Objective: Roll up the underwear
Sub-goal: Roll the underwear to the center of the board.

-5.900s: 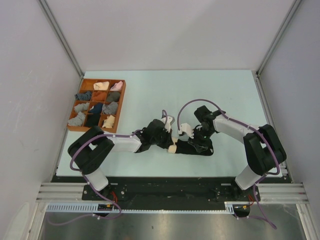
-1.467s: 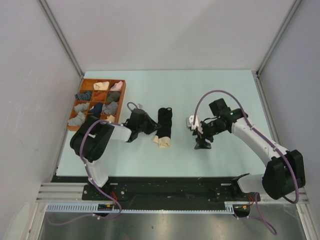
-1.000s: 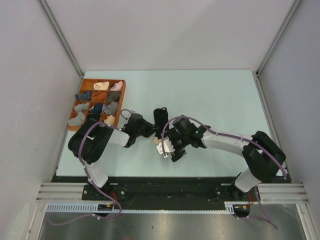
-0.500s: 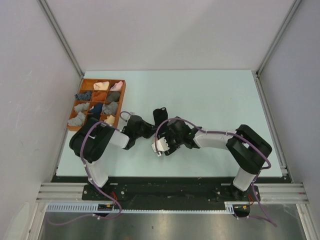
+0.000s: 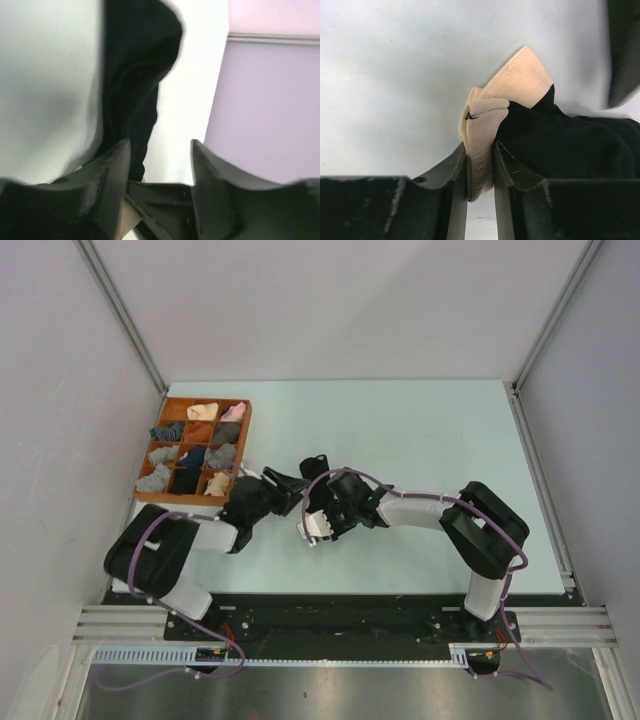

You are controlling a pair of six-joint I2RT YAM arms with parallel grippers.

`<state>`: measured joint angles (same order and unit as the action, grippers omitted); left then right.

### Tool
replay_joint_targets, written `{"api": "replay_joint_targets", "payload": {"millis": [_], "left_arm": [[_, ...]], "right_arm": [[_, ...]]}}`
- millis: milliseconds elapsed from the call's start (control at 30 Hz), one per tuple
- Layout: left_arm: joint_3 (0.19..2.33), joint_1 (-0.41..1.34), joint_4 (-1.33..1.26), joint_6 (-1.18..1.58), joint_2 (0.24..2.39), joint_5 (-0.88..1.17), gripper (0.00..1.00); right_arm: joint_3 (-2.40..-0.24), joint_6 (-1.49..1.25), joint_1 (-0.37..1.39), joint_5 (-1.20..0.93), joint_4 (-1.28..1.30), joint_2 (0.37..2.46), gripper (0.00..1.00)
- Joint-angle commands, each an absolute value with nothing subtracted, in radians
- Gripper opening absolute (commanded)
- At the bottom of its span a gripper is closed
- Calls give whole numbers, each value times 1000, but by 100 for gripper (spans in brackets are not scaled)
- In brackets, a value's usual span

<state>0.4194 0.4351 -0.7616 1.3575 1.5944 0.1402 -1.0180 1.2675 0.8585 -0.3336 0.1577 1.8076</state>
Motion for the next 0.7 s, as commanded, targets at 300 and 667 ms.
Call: {"api": "replay_joint_targets", "payload": {"millis": [300, 667], "left_arm": [[121, 393, -563, 766, 741, 244, 74], [-55, 946, -508, 343, 299, 147, 74]], "right_arm": [[-1224, 1322, 750, -665, 808, 1884, 26], [-1406, 1385, 713, -798, 1284, 2032, 26]]}}
